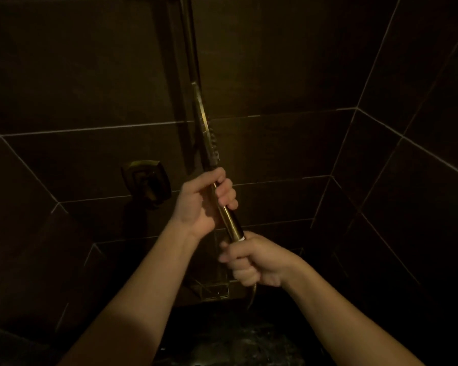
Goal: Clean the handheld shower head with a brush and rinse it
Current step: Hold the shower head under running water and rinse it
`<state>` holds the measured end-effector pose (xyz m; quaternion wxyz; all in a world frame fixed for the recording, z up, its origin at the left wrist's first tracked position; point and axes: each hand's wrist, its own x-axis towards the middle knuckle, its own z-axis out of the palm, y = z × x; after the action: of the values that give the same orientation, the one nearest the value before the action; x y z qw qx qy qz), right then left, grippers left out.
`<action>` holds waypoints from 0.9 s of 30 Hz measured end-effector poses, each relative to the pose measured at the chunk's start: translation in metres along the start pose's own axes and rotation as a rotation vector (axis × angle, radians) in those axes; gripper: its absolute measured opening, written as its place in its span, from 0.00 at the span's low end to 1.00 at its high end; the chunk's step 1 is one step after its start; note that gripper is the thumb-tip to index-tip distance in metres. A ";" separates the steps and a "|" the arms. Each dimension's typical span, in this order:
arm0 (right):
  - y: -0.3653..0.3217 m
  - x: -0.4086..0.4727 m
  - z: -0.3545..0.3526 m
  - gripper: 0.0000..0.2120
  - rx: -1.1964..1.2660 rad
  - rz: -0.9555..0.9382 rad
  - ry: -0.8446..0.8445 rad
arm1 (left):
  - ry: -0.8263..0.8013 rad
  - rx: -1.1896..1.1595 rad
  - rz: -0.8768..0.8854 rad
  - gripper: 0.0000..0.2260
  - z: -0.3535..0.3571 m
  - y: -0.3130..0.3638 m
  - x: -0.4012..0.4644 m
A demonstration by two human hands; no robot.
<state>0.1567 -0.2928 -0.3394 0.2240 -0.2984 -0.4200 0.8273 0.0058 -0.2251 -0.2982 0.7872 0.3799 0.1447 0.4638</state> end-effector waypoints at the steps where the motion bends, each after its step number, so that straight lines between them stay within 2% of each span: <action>1: -0.001 0.000 0.001 0.18 0.054 0.038 -0.099 | -0.089 -0.030 -0.006 0.10 0.001 -0.002 0.001; 4: -0.002 0.000 0.006 0.18 0.125 0.100 -0.267 | -0.292 -0.220 -0.072 0.11 0.008 -0.011 0.003; 6: -0.001 0.001 0.009 0.18 0.102 0.094 -0.152 | -0.230 -0.233 -0.105 0.18 0.012 -0.012 0.006; 8: 0.001 0.004 0.008 0.14 -0.055 0.013 0.169 | 0.075 -0.024 -0.075 0.21 0.018 -0.014 0.011; 10: 0.003 0.007 0.004 0.06 -0.389 -0.109 0.530 | 0.499 0.137 -0.003 0.20 0.026 -0.024 0.016; 11: 0.005 0.010 0.001 0.05 -0.534 -0.157 0.663 | 0.677 0.164 0.057 0.18 0.030 -0.031 0.019; 13: 0.010 0.015 -0.004 0.09 -0.659 -0.225 0.789 | 0.867 0.213 0.158 0.14 0.039 -0.044 0.022; 15: 0.015 0.015 -0.006 0.12 -0.672 -0.252 0.816 | 0.903 0.248 0.211 0.15 0.044 -0.053 0.024; 18: 0.013 0.010 -0.011 0.10 -0.634 -0.258 0.750 | 0.836 0.252 0.185 0.15 0.042 -0.052 0.024; 20: 0.005 0.005 -0.010 0.07 -0.540 -0.238 0.643 | 0.719 0.191 0.094 0.14 0.038 -0.045 0.023; 23: -0.006 -0.001 -0.006 0.09 -0.297 -0.191 0.422 | 0.403 0.067 0.013 0.13 0.027 -0.029 0.019; 27: -0.016 -0.008 -0.001 0.15 0.011 -0.039 -0.009 | -0.128 -0.096 0.000 0.08 0.017 -0.010 0.012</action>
<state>0.1649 -0.2884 -0.3245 0.2397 -0.2852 -0.4221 0.8264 0.0279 -0.2256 -0.2925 0.8122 0.3704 0.0715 0.4450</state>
